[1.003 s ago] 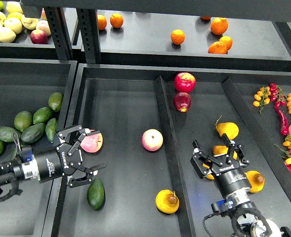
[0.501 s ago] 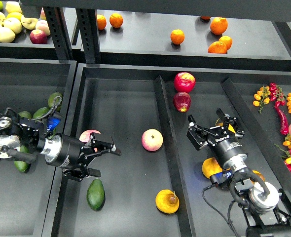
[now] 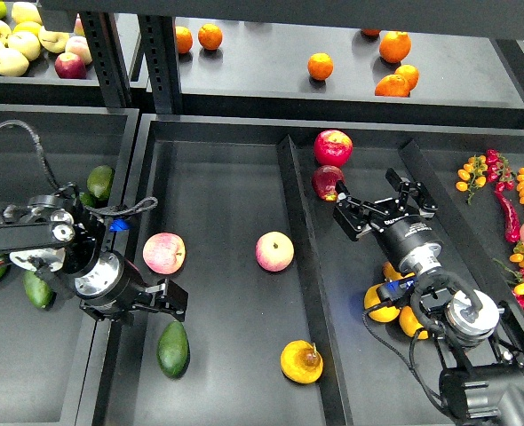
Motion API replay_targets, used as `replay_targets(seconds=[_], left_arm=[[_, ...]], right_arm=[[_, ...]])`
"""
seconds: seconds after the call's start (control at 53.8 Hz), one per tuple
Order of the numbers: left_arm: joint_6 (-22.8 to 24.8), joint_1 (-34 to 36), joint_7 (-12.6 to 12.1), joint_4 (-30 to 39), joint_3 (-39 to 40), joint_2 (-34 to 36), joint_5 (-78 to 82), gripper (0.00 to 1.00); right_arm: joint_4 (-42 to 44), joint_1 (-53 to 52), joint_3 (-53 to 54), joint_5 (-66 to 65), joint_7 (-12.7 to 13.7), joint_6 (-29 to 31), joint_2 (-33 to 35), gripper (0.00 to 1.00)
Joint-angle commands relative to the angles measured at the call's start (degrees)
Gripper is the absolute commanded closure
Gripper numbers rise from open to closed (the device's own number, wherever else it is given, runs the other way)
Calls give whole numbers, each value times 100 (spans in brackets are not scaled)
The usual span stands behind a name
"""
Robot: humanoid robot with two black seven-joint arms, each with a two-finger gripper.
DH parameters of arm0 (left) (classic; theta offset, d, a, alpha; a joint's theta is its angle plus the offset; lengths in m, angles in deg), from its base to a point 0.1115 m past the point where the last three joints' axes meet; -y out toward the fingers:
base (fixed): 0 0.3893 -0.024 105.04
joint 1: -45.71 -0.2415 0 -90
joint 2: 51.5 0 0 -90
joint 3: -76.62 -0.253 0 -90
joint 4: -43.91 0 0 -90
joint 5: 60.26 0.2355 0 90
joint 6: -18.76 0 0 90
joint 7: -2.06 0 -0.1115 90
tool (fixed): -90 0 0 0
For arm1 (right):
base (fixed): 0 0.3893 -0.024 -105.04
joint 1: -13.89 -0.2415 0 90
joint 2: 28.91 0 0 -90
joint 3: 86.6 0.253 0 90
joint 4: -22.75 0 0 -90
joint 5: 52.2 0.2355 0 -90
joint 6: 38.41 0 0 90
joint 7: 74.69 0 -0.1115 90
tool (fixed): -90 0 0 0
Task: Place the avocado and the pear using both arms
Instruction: 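Lower the left gripper over the avocado and close it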
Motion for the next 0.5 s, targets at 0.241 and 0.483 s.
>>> replay_targets(seconds=[0.241,0.483], left_arm=[[-1,173,-2,-1463,-912,-1571,20,0],[-1,41,-2,-1604,-1124,-1589,28,0]], right_arm=[[67,-149,147,0,-8,1,0,0],[75,-166,138,18,1,1,0,0]])
